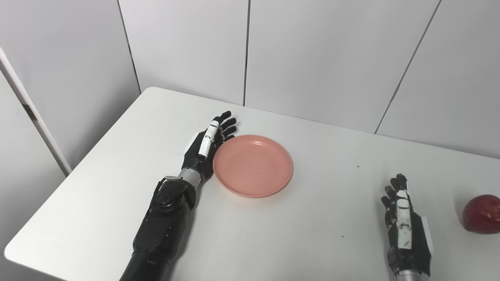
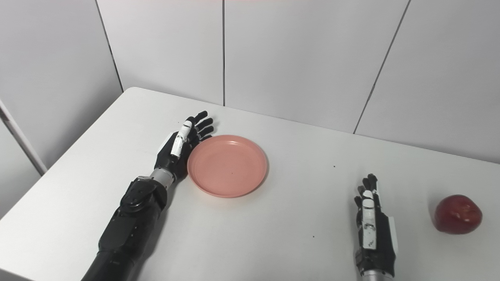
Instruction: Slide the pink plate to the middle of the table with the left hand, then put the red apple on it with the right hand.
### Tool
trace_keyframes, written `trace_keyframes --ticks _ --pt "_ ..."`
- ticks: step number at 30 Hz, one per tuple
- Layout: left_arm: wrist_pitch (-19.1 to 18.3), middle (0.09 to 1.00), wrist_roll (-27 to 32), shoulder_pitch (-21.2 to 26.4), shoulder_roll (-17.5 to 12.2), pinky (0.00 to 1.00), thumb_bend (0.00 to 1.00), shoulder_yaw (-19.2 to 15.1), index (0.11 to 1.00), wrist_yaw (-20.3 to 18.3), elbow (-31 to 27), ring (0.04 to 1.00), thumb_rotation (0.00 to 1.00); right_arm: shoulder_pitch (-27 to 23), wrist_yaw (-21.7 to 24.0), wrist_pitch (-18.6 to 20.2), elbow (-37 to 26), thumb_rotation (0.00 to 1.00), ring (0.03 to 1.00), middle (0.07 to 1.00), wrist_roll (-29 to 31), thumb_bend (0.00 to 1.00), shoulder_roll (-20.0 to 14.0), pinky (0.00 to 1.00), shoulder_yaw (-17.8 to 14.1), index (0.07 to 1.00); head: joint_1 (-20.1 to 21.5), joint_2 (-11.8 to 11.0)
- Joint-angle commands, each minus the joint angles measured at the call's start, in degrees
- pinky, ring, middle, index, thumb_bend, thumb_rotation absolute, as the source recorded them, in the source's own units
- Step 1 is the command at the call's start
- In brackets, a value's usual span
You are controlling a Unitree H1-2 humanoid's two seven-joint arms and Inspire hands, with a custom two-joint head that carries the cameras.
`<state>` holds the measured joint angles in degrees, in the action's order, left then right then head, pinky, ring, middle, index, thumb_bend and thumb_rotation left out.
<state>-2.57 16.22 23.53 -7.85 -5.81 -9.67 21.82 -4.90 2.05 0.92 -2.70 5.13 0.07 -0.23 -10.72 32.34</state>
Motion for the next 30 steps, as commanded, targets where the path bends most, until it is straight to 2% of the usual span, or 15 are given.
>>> trace_keyframes --ticks 1,8,14,19,30 --pt "-1.33 0.923 -0.84 -0.15 0.91 0.93 0.36 1.08 0.906 -0.64 2.04 0.929 1.0 -1.0 0.13 0.38 -2.18 1.0 1.0 1.0 0.34 0.2 0.34 1.0 0.09 1.0 0.18 0.17" --pt "-2.12 0.912 -1.42 -0.15 2.09 0.91 0.37 2.03 0.895 -0.35 1.56 0.915 1.0 -1.01 -0.13 -0.13 -2.11 1.0 1.0 0.998 -0.62 0.21 0.25 1.0 0.5 1.0 0.76 0.46" --pt "-3.24 0.931 -0.55 -0.53 3.1 0.92 0.37 2.87 0.915 -1.75 0.04 0.936 1.0 -1.29 -0.24 -0.3 -2.03 1.0 1.0 1.0 -0.75 0.19 0.46 1.0 0.6 1.0 1.52 0.79" --pt "-3.71 0.915 -1.27 -0.83 4.26 0.91 0.37 3.62 0.899 -0.9 -0.46 0.92 1.0 -1.6 -0.22 -0.3 -1.66 1.0 1.0 1.0 -0.75 0.17 0.61 1.0 0.65 1.0 2.29 0.66" --pt "-4.65 0.91 -3.8 -1.97 6.55 0.91 0.36 5.71 0.895 0.21 -3.01 0.914 1.0 -1.71 -0.45 -0.2 -1.71 1.0 1.0 1.0 -1.27 0.19 1.02 1.0 0.99 1.0 3.19 0.94"
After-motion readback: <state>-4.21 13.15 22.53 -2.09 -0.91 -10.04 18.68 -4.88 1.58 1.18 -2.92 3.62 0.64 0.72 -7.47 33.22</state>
